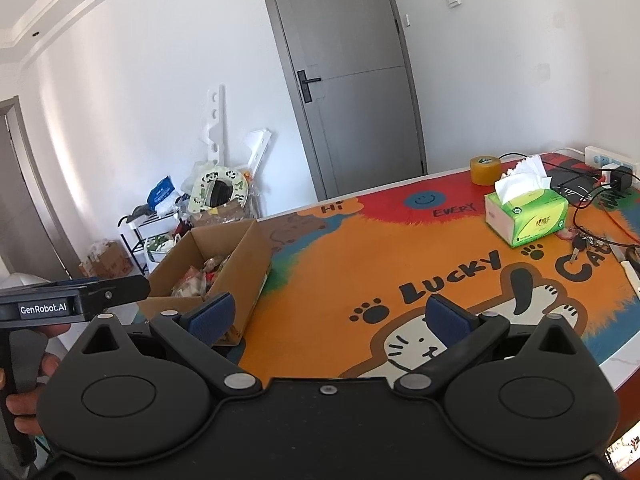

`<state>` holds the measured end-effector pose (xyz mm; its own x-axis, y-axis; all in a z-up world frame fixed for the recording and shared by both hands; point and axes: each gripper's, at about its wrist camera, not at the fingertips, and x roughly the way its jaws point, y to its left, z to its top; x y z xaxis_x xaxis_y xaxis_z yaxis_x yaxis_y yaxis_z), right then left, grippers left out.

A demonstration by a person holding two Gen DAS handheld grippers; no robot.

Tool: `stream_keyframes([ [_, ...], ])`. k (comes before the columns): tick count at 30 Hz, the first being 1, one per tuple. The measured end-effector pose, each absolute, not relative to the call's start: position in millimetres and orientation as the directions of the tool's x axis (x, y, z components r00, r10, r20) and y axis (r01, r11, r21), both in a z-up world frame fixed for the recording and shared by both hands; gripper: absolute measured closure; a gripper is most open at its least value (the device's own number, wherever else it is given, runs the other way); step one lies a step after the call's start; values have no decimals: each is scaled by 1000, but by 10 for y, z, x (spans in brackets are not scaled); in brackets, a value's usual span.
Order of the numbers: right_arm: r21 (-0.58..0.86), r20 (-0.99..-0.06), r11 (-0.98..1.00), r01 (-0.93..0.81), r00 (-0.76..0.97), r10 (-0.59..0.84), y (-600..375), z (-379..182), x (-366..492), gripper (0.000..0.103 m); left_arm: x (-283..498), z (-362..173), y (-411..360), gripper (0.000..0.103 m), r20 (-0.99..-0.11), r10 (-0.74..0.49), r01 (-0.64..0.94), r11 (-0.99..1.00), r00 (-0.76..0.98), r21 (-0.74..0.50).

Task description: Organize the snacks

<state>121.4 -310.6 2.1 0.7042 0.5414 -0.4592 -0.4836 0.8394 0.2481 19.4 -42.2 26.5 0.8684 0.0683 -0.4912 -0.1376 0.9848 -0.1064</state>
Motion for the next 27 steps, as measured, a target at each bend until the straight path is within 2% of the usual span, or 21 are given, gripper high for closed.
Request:
stream_keyframes([
  [27,250,-461,839,-483,703,542,-3090,5,1231,0,206,220,-397,0,-507,70,-140,985,859,-101],
])
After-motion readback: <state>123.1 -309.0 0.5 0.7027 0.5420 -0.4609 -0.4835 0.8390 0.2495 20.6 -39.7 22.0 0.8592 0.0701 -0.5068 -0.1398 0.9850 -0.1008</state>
